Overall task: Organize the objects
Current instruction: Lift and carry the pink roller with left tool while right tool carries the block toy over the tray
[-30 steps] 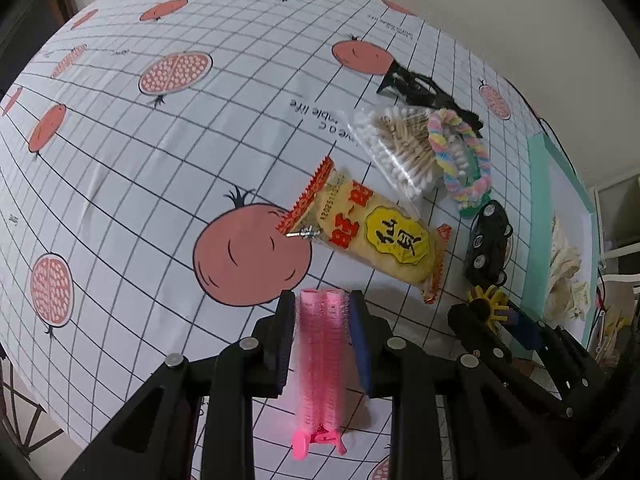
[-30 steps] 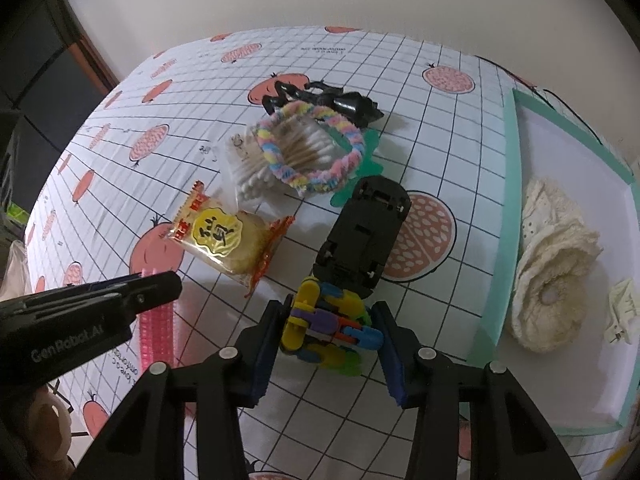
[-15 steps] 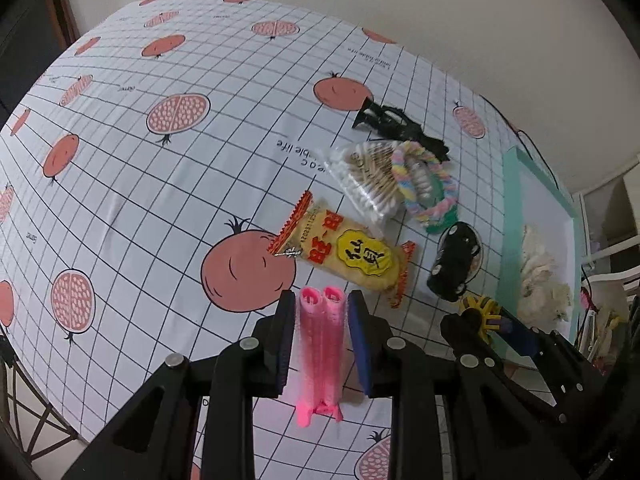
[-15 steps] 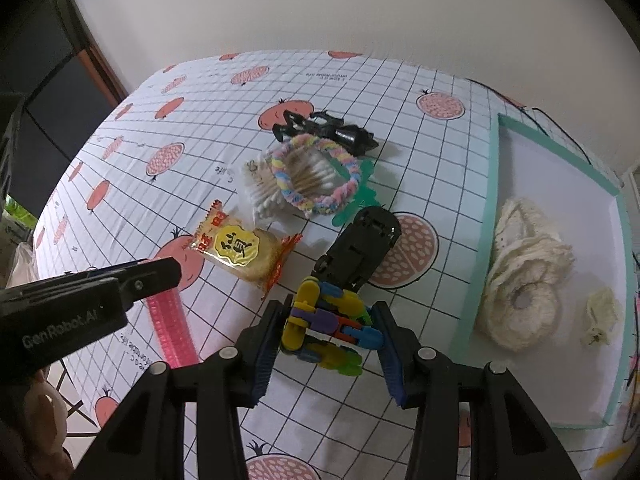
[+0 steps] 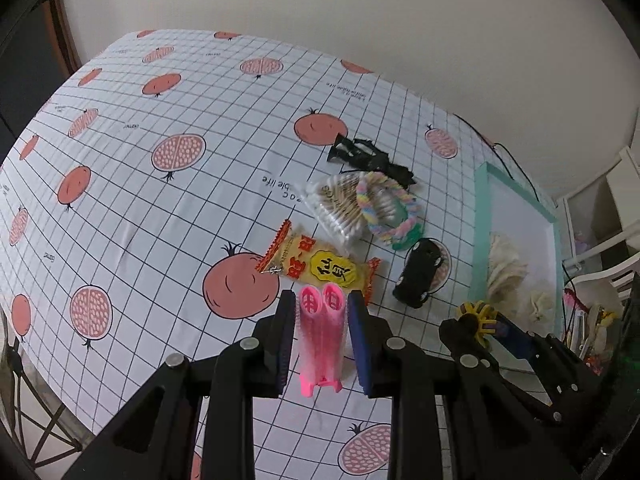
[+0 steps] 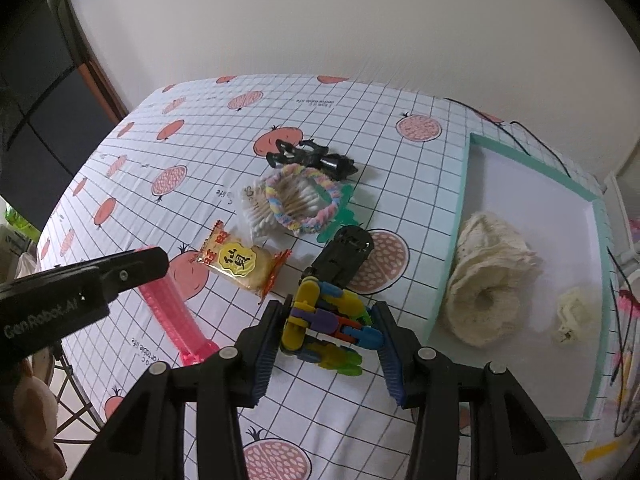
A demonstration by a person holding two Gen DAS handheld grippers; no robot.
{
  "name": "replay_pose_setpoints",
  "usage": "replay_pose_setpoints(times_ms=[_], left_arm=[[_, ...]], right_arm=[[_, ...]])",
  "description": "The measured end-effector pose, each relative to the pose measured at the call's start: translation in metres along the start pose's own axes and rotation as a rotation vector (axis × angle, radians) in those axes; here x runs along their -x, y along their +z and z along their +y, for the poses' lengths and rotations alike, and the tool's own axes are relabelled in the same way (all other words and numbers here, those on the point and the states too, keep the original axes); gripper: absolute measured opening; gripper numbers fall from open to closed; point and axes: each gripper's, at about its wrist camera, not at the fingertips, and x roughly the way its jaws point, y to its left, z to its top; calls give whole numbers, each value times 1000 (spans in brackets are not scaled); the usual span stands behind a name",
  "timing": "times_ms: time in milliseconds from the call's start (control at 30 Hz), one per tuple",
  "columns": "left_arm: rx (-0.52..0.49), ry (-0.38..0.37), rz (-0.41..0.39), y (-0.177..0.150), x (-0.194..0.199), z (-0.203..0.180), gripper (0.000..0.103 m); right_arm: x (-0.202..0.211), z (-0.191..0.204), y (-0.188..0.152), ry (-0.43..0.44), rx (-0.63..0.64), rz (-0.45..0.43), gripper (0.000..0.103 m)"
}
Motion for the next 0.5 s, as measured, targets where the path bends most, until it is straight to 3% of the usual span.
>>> replay_pose_setpoints(times_ms=[267, 500], left_arm=[[-21, -10, -36, 1, 20, -20, 27], [-37, -64, -49, 1, 28, -56, 27]], right_arm=[[22, -19, 0, -23, -41, -25, 48], [35, -52, -1, -65, -110, -36, 48]])
